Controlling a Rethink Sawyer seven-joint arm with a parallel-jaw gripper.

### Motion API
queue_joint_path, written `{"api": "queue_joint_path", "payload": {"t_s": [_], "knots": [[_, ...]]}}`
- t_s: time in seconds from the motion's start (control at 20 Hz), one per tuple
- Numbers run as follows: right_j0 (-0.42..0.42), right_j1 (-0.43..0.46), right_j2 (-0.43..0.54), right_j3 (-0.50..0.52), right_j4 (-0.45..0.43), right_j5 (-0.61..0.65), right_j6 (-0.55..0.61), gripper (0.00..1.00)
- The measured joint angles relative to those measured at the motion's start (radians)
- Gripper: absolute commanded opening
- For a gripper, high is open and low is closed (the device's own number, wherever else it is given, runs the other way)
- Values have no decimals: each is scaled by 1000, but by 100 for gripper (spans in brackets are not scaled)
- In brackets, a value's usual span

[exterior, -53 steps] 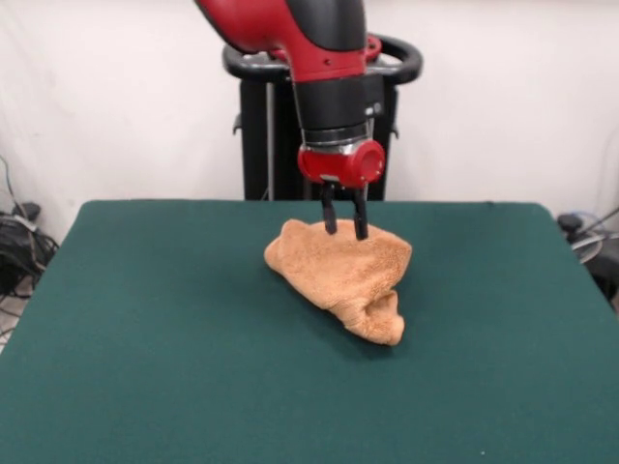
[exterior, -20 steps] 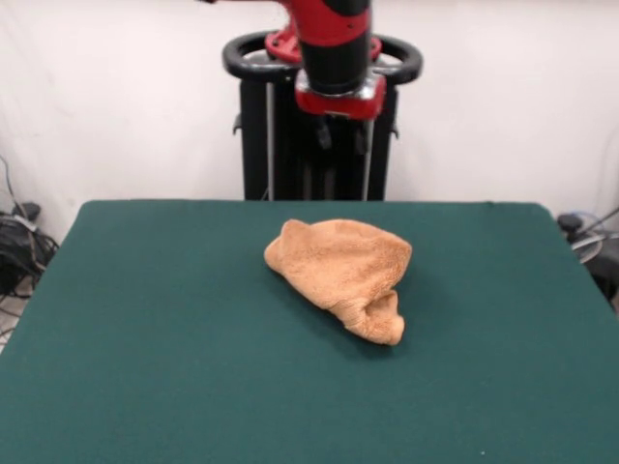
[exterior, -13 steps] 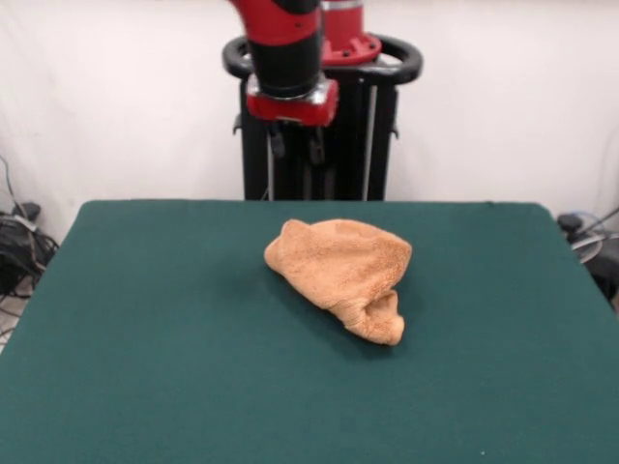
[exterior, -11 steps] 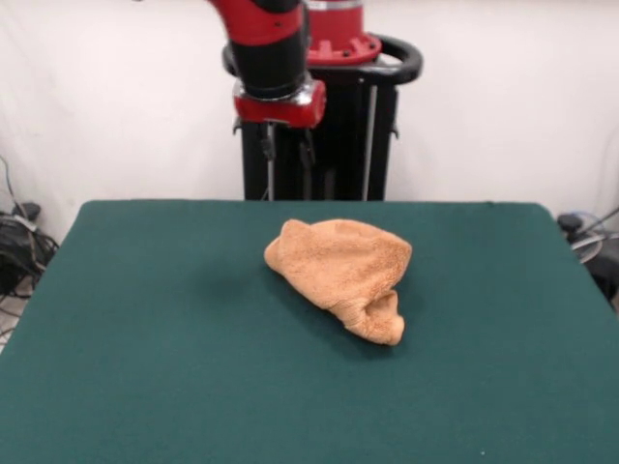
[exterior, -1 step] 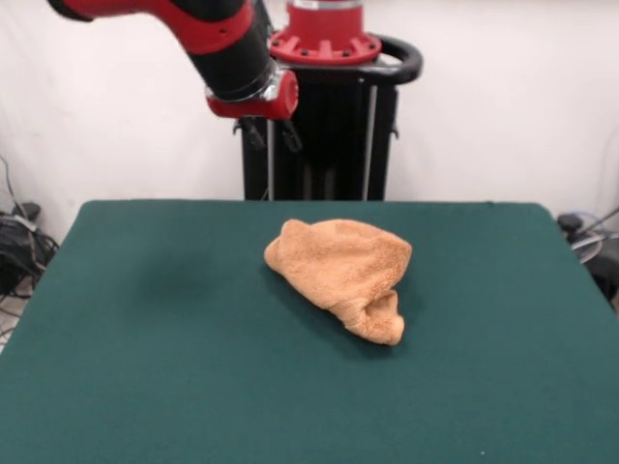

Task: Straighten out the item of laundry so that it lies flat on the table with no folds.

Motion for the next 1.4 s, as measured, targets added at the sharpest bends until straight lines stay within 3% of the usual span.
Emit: {"api": "queue_joint_path", "payload": {"t_s": [0.75, 1.4], "knots": [[-103, 72, 159, -2, -19, 40, -43, 100], [-261, 195, 301, -3, -119, -140, -108, 100]]}}
